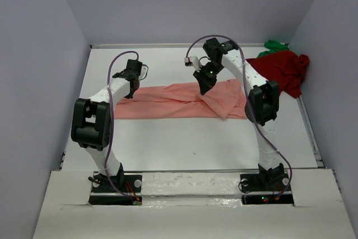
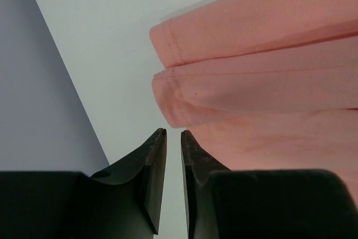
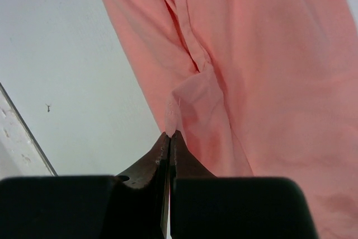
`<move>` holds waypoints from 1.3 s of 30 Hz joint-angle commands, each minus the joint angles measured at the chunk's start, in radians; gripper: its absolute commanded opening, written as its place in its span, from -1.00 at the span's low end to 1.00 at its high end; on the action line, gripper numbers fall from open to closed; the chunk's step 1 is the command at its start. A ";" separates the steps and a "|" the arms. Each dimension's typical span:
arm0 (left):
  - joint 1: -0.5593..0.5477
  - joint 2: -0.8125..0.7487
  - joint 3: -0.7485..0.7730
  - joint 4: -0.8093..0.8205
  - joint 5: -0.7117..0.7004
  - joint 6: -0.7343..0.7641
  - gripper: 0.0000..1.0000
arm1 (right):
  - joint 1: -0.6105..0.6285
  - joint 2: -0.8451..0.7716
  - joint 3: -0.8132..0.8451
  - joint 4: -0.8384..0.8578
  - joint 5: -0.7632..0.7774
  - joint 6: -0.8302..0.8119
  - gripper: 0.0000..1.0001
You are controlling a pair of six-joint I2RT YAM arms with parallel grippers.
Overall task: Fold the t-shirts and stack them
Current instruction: Fold the tshirt
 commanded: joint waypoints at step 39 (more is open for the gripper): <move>-0.008 0.028 -0.003 0.001 -0.019 0.010 -0.41 | 0.009 0.091 0.052 0.281 0.264 0.075 -1.00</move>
